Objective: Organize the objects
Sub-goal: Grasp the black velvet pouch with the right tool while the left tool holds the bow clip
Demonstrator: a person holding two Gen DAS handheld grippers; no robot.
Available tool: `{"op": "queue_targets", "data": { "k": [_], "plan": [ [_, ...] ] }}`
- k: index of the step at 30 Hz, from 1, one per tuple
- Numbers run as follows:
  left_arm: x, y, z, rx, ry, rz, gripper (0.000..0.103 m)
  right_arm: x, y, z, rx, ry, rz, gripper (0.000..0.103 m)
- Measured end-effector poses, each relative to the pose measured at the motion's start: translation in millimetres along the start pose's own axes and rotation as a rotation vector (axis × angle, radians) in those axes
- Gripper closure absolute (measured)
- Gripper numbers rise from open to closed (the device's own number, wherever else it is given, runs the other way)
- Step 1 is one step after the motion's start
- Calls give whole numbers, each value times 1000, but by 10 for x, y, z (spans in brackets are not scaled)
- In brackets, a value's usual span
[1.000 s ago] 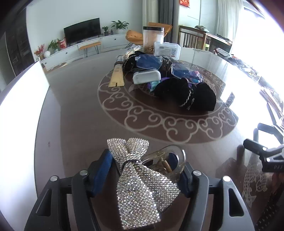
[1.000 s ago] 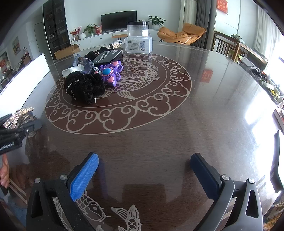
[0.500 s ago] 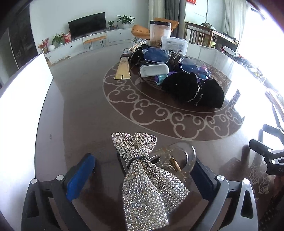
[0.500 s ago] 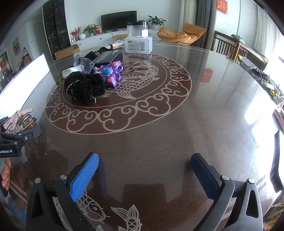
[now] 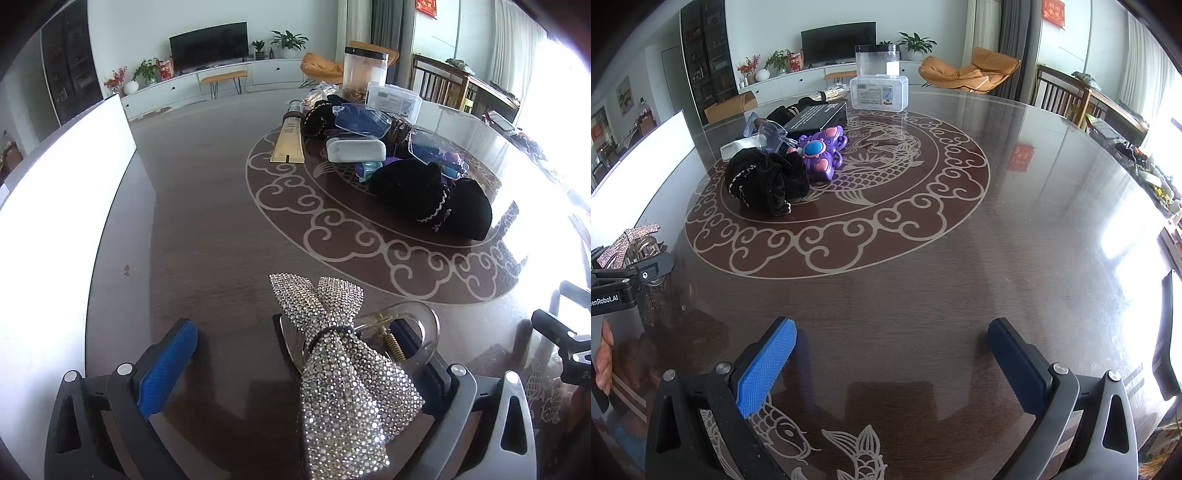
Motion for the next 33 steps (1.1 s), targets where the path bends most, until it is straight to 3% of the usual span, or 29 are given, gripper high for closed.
{"op": "queue_targets", "data": {
  "k": [3,4,5,8,10,12,15,20,22,24,25,27,31,32,33],
  "plan": [
    [0,1,0,0,0,0,0,21,4,-47,-58,7,-44,0],
    [0,1,1,0,0,0,0,55,65,-147,-109,-16,-154,0],
    [0,2,1,0,0,0,0,70,128,-240,-119,-35,-207,0],
    [-1,2,2,1,0,0,0,-40,449,-661,-27,-56,-252,0],
    [-1,1,2,1,0,2,0,-221,755,-910,69,-17,-292,10],
    [1,7,5,-1,3,5,0,-351,968,-1002,145,7,-303,41],
    [55,41,72,-1,10,5,0,-453,1136,-967,190,93,-326,48],
    [173,128,219,25,5,2,0,-80,1094,-455,181,251,-456,47],
    [203,134,248,36,0,22,0,13,1012,-344,168,288,-449,39],
    [233,136,262,45,-7,48,0,111,938,-325,176,269,-415,19],
    [249,135,269,48,-11,66,0,156,929,-338,195,249,-401,16],
    [261,124,266,47,-14,94,0,217,987,-403,271,209,-379,14],
    [247,33,164,6,-35,99,0,247,1248,-413,416,204,-416,14],
    [232,15,137,-11,-40,86,0,218,1332,-381,476,197,-400,24],
    [212,-13,105,-37,-54,74,2,187,1375,-344,508,201,-388,52]
  ]
}}
Point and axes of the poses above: each gripper's, at about its wrist camera, not at the fingertips, and x roughly against the way its jaws point, y to its left, z to its underside, the point moved 6 cm from there along -x, roughly the way its jaws point, and after that the axes turned 3 degrees about z, right-handed, at the moved point
